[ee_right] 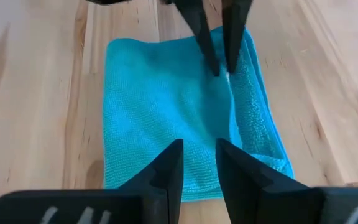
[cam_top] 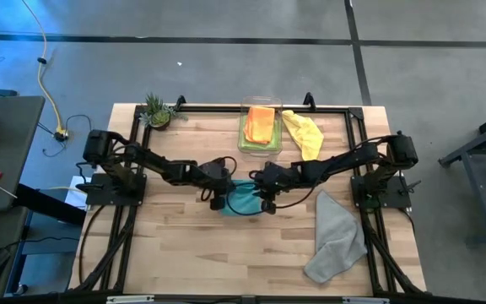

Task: Fold microfiber towels
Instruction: Fold the blue microfiber cloth

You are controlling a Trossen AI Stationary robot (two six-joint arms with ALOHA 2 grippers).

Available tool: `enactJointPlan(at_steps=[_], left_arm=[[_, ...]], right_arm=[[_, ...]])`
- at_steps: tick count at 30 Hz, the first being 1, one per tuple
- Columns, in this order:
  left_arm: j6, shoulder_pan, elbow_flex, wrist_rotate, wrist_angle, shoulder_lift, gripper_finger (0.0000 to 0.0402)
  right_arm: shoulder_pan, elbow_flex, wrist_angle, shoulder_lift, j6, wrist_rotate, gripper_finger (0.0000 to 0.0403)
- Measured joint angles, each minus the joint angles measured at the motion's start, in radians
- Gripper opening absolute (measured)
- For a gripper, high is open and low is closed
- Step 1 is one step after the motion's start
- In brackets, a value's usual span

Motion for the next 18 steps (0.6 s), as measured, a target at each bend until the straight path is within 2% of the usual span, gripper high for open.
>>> enactJointPlan(at_steps=[3, 11, 18], left_arm=[[0.000, 0.004, 0.000, -0.003, 0.012, -0.006, 0.0008], [-0.027, 0.011, 0.000, -0.063, 0.009, -0.005, 0.0003], [-0.059, 0.011, 0.000, -0.068, 0.009, -0.005, 0.0001]], right_arm=[[0.000, 0.000, -0.008, 0.000, -0.006, 0.000, 0.0087], [0.000, 0.000, -0.018, 0.000, -0.002, 0.000, 0.0087], [0.006, 0.000, -0.018, -0.001, 0.002, 0.001, 0.0087]])
